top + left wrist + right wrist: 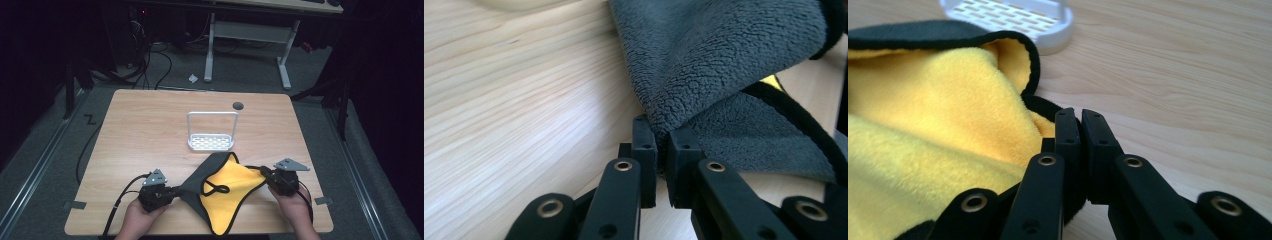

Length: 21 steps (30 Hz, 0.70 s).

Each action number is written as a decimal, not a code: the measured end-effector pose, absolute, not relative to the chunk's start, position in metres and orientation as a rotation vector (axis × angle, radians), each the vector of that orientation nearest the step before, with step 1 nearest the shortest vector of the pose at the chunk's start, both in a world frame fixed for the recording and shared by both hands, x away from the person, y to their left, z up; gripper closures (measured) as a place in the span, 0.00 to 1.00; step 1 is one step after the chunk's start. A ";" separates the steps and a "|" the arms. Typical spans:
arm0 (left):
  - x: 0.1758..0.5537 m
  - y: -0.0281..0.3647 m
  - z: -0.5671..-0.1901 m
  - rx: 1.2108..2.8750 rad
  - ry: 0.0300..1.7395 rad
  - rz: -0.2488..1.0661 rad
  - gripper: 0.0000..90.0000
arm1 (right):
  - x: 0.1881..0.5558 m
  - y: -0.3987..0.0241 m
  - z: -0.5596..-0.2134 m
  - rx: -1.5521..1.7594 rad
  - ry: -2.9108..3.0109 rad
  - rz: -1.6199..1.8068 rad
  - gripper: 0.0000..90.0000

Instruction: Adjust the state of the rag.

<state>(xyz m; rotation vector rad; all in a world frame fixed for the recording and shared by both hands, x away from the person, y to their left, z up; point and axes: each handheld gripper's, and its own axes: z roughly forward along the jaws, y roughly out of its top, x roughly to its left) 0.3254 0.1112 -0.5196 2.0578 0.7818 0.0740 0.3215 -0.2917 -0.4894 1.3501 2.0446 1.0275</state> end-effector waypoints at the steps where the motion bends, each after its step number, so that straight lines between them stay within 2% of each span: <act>1: 0.326 0.109 -0.521 2.079 0.782 0.085 0.94 | 0.321 -0.294 -0.490 1.360 2.034 1.025 0.88; 2: 0.327 0.109 -0.523 2.096 0.785 0.087 0.94 | 0.320 -0.296 -0.491 1.374 2.031 1.028 0.83; 4: 0.328 0.110 -0.526 2.103 0.797 0.076 0.94 | 0.319 -0.297 -0.491 1.381 2.021 1.024 0.80; 6: 0.334 0.119 -0.531 2.120 0.869 0.107 0.93 | 0.317 -0.297 -0.487 1.374 1.989 1.038 0.80; 10: 0.339 0.135 -0.531 2.089 0.917 0.079 0.93 | 0.317 -0.298 -0.479 1.374 1.994 1.113 0.79; 13: 0.340 0.139 -0.530 2.088 0.926 0.091 0.92 | 0.326 -0.277 -0.488 1.319 2.098 1.087 0.80; 18: 0.341 0.149 -0.532 2.073 0.954 0.097 0.92 | 0.354 -0.252 -0.509 1.337 2.209 1.027 0.86; 21: 0.341 0.154 -0.532 2.067 0.970 0.108 0.92 | 0.350 -0.240 -0.514 1.284 2.303 1.017 0.82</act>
